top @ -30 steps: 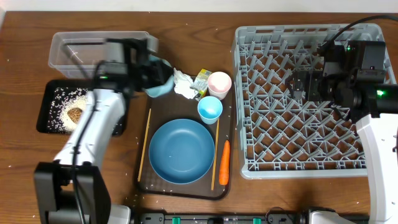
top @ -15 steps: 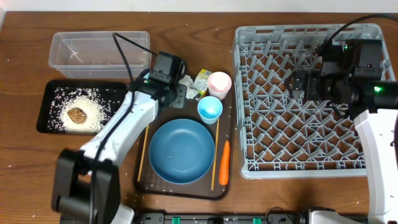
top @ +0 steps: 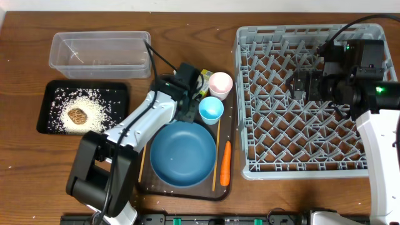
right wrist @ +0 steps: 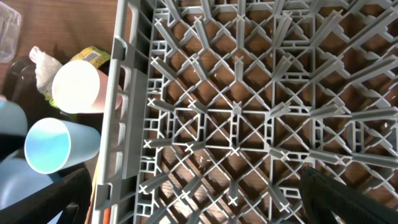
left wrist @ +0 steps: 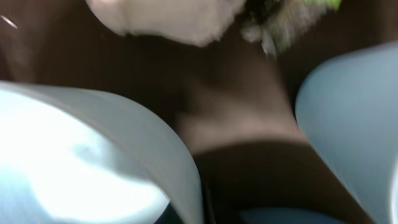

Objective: Sort waste into correct bins and load items into the dishwasher rack
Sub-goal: 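Return the blue bowl and place it on the dark tray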

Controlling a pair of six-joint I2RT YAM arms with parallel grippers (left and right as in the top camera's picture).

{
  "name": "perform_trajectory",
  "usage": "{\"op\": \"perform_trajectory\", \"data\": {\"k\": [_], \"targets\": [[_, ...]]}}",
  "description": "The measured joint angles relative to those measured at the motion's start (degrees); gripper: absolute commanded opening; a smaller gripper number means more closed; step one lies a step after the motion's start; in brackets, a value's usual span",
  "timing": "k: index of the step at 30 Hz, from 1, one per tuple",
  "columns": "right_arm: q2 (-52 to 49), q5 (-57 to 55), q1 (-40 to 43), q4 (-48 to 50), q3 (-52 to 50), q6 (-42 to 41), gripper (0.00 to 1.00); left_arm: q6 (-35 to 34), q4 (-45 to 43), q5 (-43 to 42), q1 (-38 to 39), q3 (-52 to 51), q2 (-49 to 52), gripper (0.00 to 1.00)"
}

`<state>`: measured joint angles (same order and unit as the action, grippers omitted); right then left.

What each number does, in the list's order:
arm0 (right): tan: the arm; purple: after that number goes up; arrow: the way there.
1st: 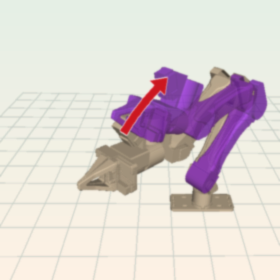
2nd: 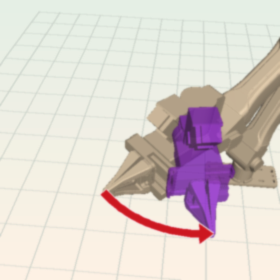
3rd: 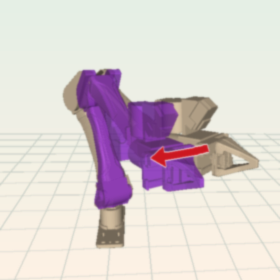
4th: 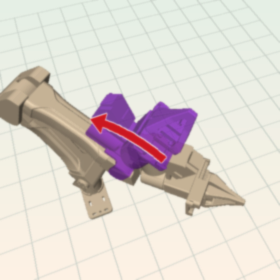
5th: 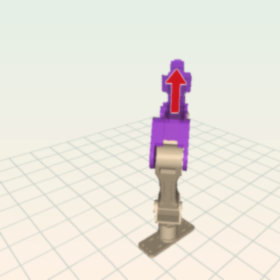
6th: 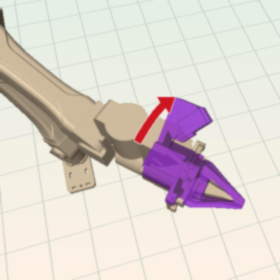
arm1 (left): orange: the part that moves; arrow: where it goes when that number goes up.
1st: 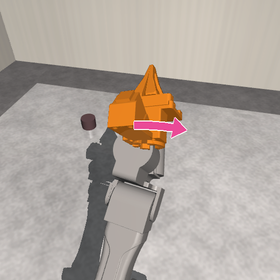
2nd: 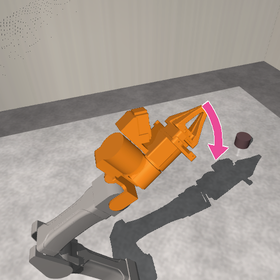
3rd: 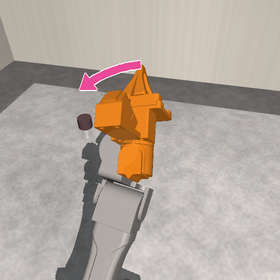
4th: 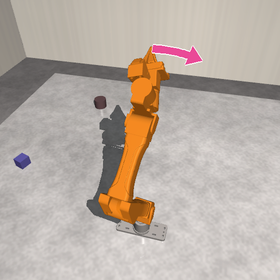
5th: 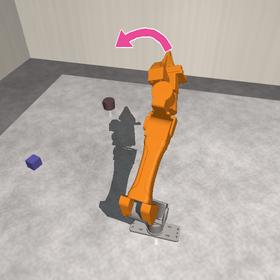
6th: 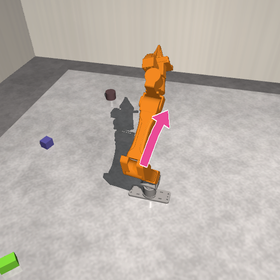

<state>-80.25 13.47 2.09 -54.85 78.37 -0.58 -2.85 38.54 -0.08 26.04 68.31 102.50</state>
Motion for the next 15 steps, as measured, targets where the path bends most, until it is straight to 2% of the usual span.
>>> {"op": "perform_trajectory", "data": {"k": [4, 5, 7, 13, 15], "targets": [[0.0, 0.0, 0.0, 0.0, 0.0, 0.0, 0.99, 0.4, 1.5, -0.1, 0.0, 0.0, 0.0, 0.48], [0.0, 0.0, 0.0, 0.0, 0.0, 0.0, 0.99, 0.4, 1.5, -0.1, -0.1, 0.0, 0.0, 0.51], [0.0, 0.0, 0.0, 0.0, 0.0, 0.0, 0.99, 0.2, 1.5, -0.2, -0.3, 0.0, 0.0, 0.56], [0.0, 0.0, 0.0, -0.2, 0.0, 0.0, 0.99, 0.2, 1.6, -0.4, -0.5, 0.3, 0.0, 0.61], [0.0, 0.0, 0.0, -0.2, 0.0, 0.0, 0.99, 0.2, 1.7, 0.1, -0.5, 1.8, 0.0, 0.66]]}}
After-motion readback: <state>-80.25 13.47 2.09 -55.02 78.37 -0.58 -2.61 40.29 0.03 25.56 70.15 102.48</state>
